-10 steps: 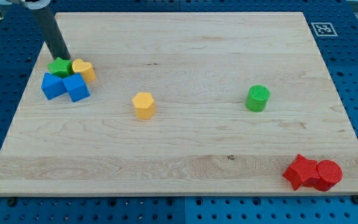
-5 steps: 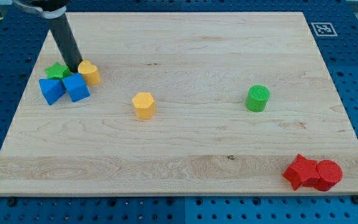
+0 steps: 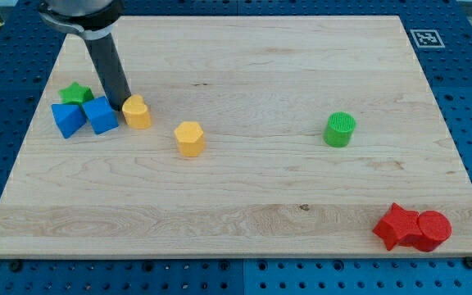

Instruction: Push the yellow heart into the yellow hexagon

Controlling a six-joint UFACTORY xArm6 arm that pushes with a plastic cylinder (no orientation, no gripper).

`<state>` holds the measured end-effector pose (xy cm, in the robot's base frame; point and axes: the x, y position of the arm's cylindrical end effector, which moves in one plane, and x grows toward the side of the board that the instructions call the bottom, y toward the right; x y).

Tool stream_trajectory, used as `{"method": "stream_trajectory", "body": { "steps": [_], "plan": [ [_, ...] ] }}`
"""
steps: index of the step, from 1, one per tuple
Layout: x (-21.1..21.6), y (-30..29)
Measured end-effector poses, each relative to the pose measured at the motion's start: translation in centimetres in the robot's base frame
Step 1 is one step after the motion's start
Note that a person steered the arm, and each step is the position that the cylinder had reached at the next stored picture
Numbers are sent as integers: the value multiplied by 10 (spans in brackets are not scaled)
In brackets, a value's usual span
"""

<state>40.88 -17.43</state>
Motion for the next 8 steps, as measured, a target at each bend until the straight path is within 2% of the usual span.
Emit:
{"method": "stream_trajectory", "body": {
  "steps": [2,5,8],
  "plan": [
    [20,36],
    [20,87],
    [30,100]
  ]
}}
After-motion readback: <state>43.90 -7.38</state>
